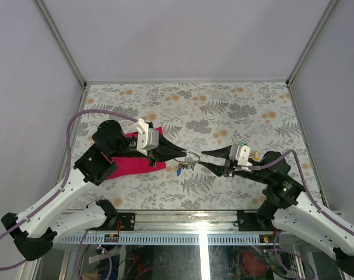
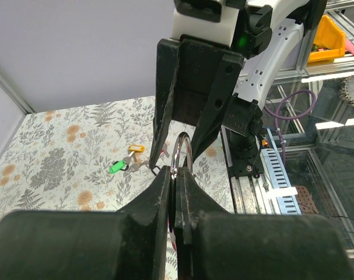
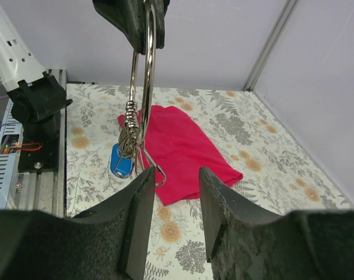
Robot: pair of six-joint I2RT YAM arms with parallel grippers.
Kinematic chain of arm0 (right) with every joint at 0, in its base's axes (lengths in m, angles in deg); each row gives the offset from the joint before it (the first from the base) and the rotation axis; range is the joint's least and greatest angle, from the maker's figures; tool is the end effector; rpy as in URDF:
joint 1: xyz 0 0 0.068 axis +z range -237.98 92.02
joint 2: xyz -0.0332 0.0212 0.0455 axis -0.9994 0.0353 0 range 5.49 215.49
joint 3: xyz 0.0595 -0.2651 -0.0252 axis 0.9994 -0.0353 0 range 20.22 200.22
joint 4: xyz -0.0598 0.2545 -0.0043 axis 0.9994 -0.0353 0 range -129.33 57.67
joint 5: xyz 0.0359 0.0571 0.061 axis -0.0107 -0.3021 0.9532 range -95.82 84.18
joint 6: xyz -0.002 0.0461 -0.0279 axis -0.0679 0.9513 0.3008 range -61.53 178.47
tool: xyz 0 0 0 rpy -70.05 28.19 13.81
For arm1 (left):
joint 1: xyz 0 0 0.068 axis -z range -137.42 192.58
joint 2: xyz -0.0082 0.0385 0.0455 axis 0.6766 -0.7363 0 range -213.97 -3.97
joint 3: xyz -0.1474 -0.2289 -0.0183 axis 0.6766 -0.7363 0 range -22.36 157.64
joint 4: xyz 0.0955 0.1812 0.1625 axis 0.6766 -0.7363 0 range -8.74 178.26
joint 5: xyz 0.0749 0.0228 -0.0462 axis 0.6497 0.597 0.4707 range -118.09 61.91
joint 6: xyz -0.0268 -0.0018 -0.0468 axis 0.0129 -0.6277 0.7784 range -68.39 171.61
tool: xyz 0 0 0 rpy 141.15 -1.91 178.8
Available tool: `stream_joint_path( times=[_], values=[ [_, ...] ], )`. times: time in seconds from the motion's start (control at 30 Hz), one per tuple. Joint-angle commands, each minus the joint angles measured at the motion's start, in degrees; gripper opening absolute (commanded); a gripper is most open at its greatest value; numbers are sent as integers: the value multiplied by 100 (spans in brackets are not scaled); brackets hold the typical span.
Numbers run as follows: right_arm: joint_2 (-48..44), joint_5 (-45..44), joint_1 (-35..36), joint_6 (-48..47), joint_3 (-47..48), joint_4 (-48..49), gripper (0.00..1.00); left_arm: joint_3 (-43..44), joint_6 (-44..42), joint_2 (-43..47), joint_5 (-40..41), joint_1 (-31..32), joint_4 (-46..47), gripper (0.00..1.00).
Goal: Put the keys on the keyring
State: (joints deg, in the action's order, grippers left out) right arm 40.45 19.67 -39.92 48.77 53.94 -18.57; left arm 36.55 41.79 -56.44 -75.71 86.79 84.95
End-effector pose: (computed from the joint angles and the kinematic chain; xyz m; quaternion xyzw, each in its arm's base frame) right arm 0.0912 0.1245 0.3425 -0.4455 0.4514 0.3803 0.6731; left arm 0.1205 -0.1539 0.4154 0.5469 0.4272 -0.4615 0.5527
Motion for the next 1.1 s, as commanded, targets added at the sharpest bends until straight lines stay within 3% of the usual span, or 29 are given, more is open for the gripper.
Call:
stream_joint_path(
  times=[0.0, 0.33, 1.07],
  values=[
    [-343, -229, 11, -125, 228, -284, 43, 199, -91, 52, -33, -2, 226, 0],
    [-380, -221, 9, -299, 217, -801, 43, 208, -34, 13, 100, -7, 262, 0],
    [435, 171, 11, 165, 74, 474, 51, 190, 277, -60, 649, -4, 417, 0]
  ],
)
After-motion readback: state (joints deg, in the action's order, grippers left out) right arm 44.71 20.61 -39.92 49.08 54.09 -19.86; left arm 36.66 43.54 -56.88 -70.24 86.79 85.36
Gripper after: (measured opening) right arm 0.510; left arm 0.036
